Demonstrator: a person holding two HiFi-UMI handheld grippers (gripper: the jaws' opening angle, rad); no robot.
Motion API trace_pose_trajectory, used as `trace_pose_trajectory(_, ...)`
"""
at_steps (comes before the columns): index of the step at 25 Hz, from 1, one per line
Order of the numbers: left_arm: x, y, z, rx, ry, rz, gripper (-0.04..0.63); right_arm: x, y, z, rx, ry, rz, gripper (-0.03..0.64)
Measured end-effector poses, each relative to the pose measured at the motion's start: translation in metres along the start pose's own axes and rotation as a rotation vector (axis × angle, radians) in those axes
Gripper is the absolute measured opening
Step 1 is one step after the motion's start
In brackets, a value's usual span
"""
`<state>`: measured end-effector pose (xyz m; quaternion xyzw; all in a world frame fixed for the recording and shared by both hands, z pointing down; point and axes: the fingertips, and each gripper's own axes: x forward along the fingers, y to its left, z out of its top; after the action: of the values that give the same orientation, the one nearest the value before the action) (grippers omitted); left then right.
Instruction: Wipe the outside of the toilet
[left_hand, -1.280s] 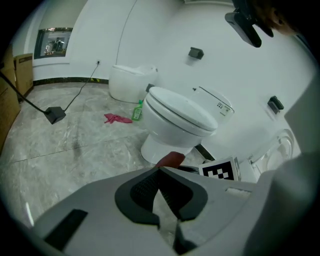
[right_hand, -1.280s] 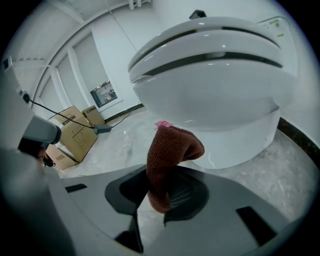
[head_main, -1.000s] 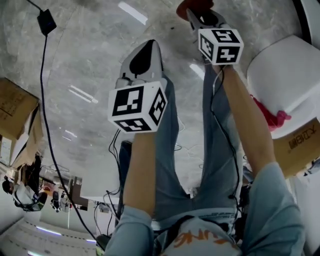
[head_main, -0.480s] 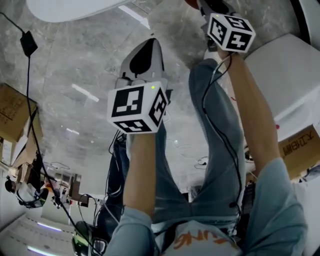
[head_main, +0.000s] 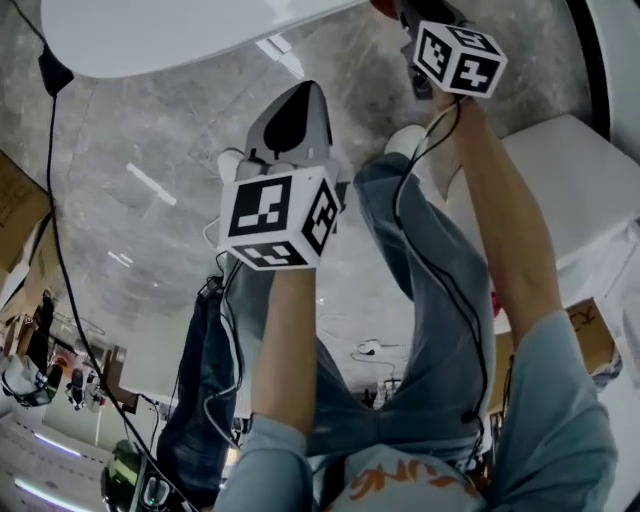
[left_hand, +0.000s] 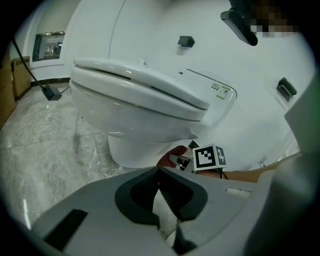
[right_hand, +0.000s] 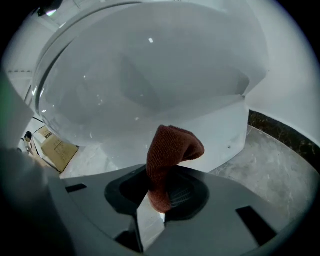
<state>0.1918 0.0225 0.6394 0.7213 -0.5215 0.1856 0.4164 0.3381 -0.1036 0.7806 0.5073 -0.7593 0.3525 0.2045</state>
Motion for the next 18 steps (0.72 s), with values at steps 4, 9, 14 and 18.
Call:
trace_pose_trajectory(4,0.004,-0.012,-0.01,-0.025,-0.029,0.025,-0.006,-0.001,-0.014,0.003,-0.047,-0.008,0.015,0.081)
trace_pose_trajectory(9,0.011,0.002,0.0,-0.066,-0.056,0.061,-0.006,0.022,0.003,0.016,-0.082,-0.013,0.064,0.081)
trace_pose_trajectory(14,0.0,0.015,0.004,-0.063,-0.053,0.052,-0.006,0.03,0.041,0.016,-0.099,-0.005,0.095,0.081)
trace_pose_trajectory(18,-0.011,0.03,0.004,-0.064,-0.052,0.039,-0.006,0.037,0.075,0.009,-0.126,0.01,0.117,0.081)
